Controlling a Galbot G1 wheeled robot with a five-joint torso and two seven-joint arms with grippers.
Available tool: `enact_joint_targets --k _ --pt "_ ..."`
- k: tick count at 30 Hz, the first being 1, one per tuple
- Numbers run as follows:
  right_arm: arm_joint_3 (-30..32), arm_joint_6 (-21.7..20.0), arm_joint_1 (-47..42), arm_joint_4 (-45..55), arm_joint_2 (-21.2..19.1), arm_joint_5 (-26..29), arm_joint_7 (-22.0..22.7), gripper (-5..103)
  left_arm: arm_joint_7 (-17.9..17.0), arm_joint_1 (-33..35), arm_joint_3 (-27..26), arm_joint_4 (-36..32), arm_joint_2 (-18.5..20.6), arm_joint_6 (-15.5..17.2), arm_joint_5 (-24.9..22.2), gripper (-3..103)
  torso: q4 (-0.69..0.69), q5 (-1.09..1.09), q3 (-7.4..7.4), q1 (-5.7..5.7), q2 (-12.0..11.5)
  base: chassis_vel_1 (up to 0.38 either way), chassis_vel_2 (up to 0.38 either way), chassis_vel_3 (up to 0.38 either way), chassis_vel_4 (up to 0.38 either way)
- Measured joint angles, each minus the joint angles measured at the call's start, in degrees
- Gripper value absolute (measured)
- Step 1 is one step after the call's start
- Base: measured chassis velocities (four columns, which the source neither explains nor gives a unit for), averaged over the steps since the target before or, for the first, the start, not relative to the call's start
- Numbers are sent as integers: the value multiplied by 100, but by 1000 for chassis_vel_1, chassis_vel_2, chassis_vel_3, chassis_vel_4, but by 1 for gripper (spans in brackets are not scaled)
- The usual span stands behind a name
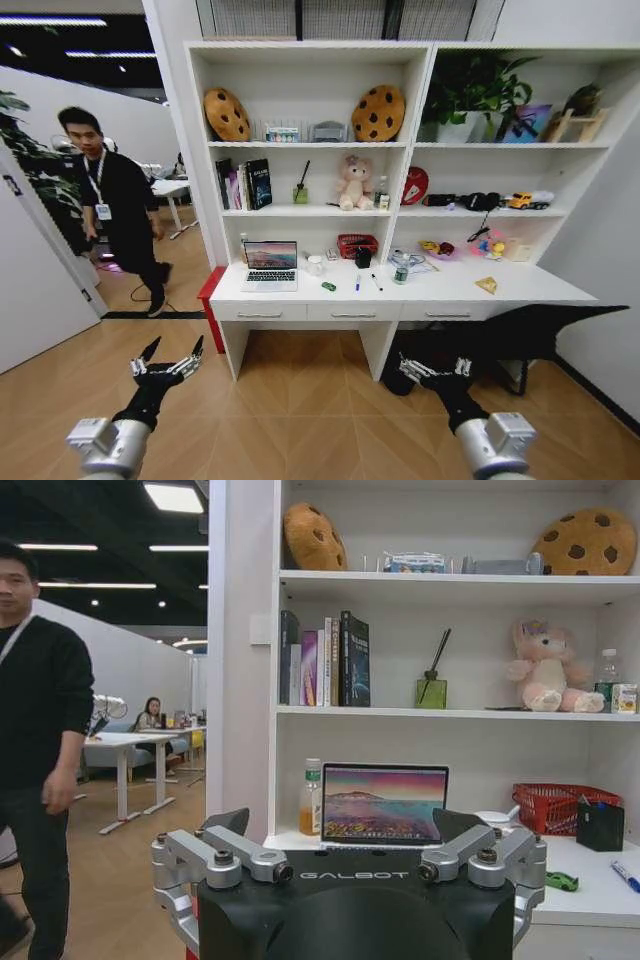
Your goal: Organize the objects on the table.
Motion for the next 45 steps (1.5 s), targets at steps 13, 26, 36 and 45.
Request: enact_joint_targets --k 13,26,36,45 --pt "83 -36 67 -14 -102 124 1 100 -13 -37 3 -10 58 78 -11 100 0 0 0 0 0 0 0 0 0" --pt "98 -73 115 23 -125 112 -5 100 -12 -10 17 -20 34 116 -70 100 0 0 0 0 -1 0 0 0 0" --pt "115 -70 123 6 -107 116 -9 100 0 -17 25 -20 20 117 -47 100 0 0 0 0 -1 0 0 0 0" --pt "148 75 121 -46 -96 145 -98 100 6 -31 37 -19 21 119 -2 100 0 0 0 -2 0 -5 4 9 -6"
